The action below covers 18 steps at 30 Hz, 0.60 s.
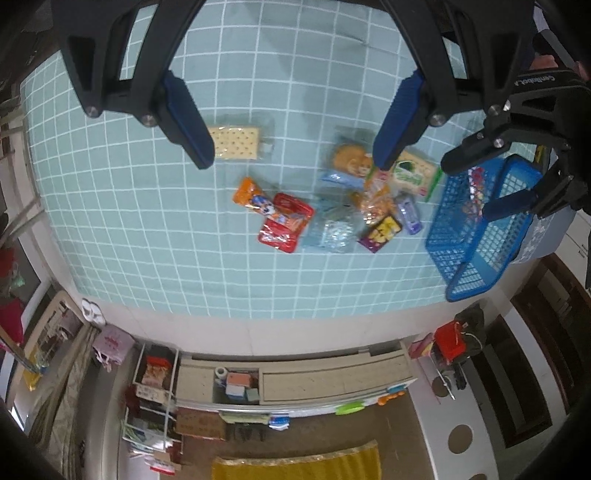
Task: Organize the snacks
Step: 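Move both grippers back over the snacks and grasp the blue-striped bread bag with the left gripper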
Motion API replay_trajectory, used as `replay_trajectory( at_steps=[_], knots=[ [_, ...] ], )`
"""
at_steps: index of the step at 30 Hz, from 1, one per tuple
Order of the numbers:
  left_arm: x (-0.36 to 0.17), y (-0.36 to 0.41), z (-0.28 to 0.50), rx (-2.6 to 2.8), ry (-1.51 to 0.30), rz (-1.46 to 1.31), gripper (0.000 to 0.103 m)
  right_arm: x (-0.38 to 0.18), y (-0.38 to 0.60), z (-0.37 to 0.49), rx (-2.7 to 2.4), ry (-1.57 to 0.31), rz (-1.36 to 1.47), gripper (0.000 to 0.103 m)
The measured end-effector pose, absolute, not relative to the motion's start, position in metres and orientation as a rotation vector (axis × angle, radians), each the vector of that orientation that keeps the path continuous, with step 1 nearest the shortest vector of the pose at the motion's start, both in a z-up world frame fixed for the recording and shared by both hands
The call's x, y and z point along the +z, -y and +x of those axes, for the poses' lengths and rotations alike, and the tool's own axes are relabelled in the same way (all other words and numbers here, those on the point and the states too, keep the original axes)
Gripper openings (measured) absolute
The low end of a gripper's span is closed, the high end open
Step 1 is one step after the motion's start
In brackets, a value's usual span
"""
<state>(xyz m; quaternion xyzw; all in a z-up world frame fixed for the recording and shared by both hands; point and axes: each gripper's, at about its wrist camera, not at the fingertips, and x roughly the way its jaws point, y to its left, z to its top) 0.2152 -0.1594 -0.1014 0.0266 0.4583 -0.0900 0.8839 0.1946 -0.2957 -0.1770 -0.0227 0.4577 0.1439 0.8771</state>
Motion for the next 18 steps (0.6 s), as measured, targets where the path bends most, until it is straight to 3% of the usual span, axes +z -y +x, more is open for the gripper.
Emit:
replay_trajectory(
  at_steps=[5, 7, 18],
  knots=[
    [-0.111, 0.164, 0.239, -0.18, -0.963, 0.048, 0.085, -0.189, 0.305, 0.214, 0.298, -0.969, -0.041, 0.09],
    [-0.116, 0.167, 0.25, -0.171, -0.962, 0.057, 0.093, -0.193, 0.309, 0.223, 0.288, -0.968, -0.037, 0.09],
    [-0.16, 0.167, 0.321, -0.16, -1.059, 0.03, 0.093, -0.232, 0.319, 0.271, 0.29, -1.035, -0.022, 0.09]
  ],
)
